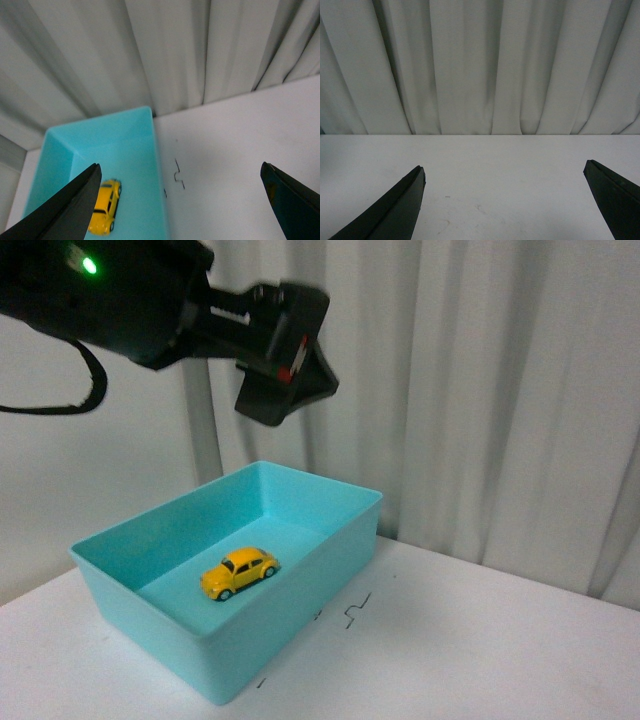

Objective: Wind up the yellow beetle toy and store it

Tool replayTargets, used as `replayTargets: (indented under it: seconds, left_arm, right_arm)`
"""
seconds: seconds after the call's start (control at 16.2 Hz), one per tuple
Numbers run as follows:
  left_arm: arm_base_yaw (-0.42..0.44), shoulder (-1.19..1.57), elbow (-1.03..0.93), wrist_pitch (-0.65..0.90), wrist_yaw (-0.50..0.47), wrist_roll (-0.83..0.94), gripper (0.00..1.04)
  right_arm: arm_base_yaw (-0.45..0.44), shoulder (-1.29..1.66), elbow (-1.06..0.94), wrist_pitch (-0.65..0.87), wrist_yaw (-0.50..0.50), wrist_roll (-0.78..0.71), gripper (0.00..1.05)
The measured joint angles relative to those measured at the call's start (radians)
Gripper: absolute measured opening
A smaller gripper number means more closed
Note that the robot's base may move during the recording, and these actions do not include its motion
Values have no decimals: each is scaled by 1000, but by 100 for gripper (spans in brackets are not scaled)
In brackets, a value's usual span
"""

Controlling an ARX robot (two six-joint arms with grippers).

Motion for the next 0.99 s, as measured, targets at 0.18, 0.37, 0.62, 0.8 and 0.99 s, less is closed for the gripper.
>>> replayTargets:
  seconds: [0.18, 0.37, 0.62, 0.8, 0.99]
  left_arm:
    - [-82, -352, -296, 308, -185, -184, 63]
    - [-33, -447, -463, 354, -155, -222, 27]
    - [72, -564, -591, 381, -48, -234, 2]
    - [68, -623, -653, 374, -47, -235, 2]
    - [68, -687, -693, 352, -47, -235, 2]
  right_arm:
    - [0, 0, 0, 0, 1, 0, 98]
    - [0, 0, 0, -1, -3, 0, 98]
    - [0, 0, 0, 0, -1, 0, 98]
    - [0, 0, 0, 0, 0, 0, 98]
    - [0, 0, 0, 0, 0, 0, 98]
